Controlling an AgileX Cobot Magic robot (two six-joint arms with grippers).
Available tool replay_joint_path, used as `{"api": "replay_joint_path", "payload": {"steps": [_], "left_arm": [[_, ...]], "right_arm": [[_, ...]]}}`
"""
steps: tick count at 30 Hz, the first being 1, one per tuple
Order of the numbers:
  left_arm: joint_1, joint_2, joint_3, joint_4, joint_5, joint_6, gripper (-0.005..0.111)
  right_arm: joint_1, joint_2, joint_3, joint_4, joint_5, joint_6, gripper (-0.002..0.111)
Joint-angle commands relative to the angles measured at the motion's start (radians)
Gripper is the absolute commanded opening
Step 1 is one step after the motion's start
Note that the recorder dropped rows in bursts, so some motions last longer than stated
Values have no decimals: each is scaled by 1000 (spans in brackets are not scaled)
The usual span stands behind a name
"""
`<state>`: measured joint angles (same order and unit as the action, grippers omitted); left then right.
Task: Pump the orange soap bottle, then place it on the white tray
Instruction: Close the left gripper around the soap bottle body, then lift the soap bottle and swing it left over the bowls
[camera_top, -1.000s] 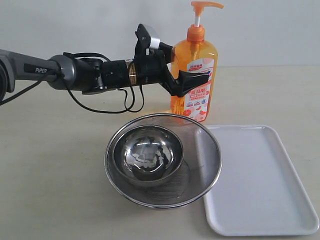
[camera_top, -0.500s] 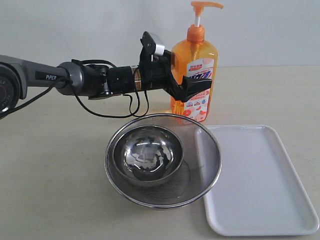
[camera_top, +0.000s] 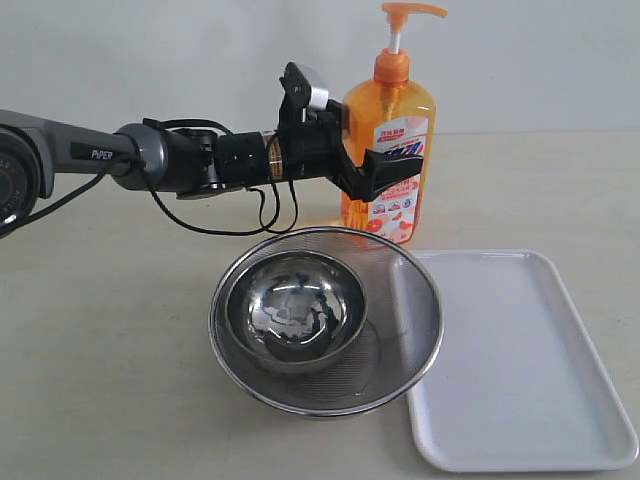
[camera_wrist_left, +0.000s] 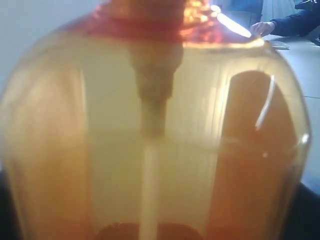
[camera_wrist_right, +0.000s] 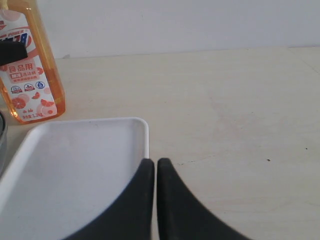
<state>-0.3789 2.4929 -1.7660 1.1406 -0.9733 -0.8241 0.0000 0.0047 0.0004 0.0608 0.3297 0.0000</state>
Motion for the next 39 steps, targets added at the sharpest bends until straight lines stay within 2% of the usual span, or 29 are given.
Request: {"api": "replay_joint_path", "payload": {"steps": [1, 6, 8, 25, 34, 39], "left_arm": [[-5, -4, -8, -15, 2, -3, 66], [-5, -4, -8, -15, -1, -3, 18], [-5, -4, -8, -15, -1, 1, 5], [-3, -6, -8, 14, 4, 9, 5], [-3, -50, -8, 142, 107, -45, 5], [-2, -71, -2, 166, 118, -82, 5]], "right_arm": [[-2, -5, 0, -3, -6, 0, 0], [-2, -5, 0, -3, -6, 0, 0], [-2, -5, 0, -3, -6, 0, 0], [-2, -5, 0, -3, -6, 0, 0], [-2, -5, 0, -3, -6, 0, 0], [-2, -5, 0, -3, -6, 0, 0]]}}
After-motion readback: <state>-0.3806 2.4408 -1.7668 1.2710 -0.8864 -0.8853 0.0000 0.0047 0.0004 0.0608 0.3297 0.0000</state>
